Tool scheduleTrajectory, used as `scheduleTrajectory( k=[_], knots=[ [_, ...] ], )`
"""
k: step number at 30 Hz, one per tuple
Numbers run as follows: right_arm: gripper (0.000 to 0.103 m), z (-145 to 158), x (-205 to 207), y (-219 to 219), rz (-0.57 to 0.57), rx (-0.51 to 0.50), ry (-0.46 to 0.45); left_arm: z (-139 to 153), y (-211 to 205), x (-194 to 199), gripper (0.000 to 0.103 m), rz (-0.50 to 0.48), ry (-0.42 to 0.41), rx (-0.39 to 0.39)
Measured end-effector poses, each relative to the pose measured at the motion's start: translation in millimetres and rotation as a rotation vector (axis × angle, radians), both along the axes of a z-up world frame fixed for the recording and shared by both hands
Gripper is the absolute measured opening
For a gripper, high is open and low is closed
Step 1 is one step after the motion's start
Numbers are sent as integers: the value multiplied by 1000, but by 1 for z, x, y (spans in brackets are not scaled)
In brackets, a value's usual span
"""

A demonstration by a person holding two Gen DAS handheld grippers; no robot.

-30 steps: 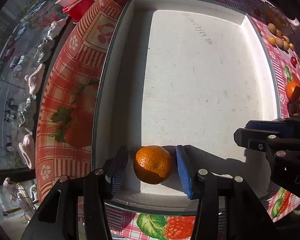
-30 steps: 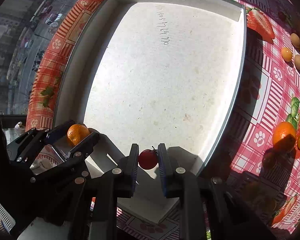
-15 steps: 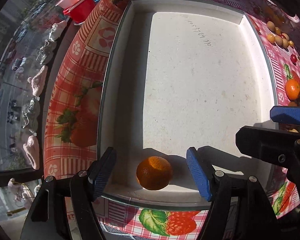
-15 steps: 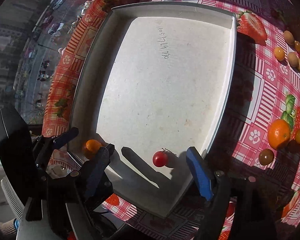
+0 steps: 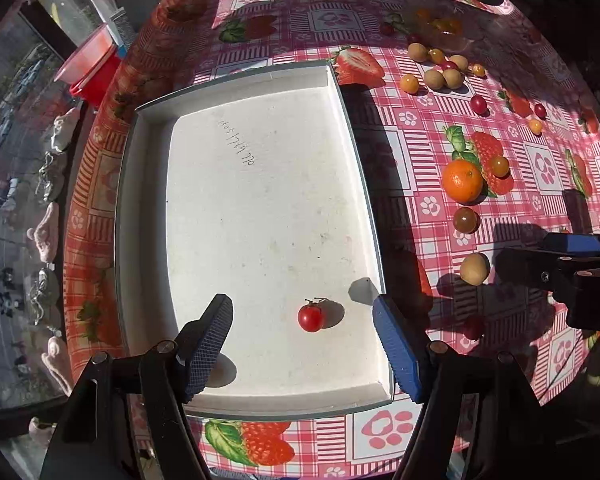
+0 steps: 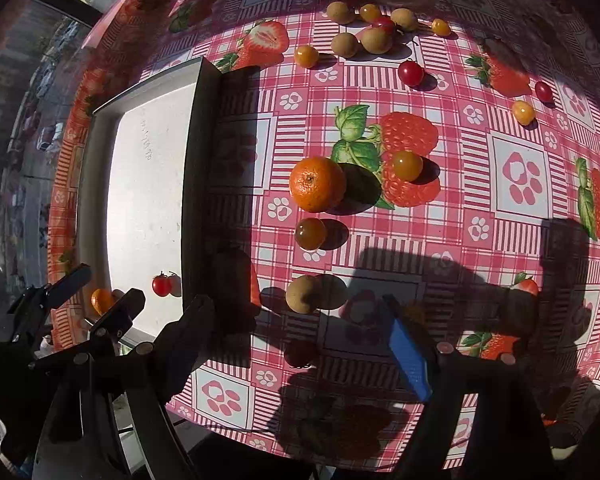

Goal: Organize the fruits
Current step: 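Grasp a second mandarin with the left tool while the right tool grasps a yellow cherry tomato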

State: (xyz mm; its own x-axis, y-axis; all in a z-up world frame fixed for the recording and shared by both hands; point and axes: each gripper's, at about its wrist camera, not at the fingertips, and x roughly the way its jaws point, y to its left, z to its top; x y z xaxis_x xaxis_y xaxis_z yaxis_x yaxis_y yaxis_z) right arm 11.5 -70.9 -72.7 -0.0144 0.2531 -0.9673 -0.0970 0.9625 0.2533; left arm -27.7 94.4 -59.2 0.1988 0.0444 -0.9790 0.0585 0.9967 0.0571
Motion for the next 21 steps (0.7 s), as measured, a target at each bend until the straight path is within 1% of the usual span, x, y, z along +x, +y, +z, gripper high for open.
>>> scheduleTrajectory(
  k=[5,8,10,15,21],
  knots=[
    [86,-11,-3,-58,-112,-45,46,4,-36,22,74,-72,-2,-47],
    [86,-14,-4,-80,-148,-52,57,3,-57,40,74,-98,2,-58],
    [86,-13,-3,-96,-166,-55,54,-3,-68,49,74,-106,14,-57],
    [86,-12,11,-121,-199,-67,33,-20,-88,68,74,-97,39,-52],
    [86,-14,43,-149,-198,-97,0,-32,-98,87,74,-49,43,-57]
  ],
)
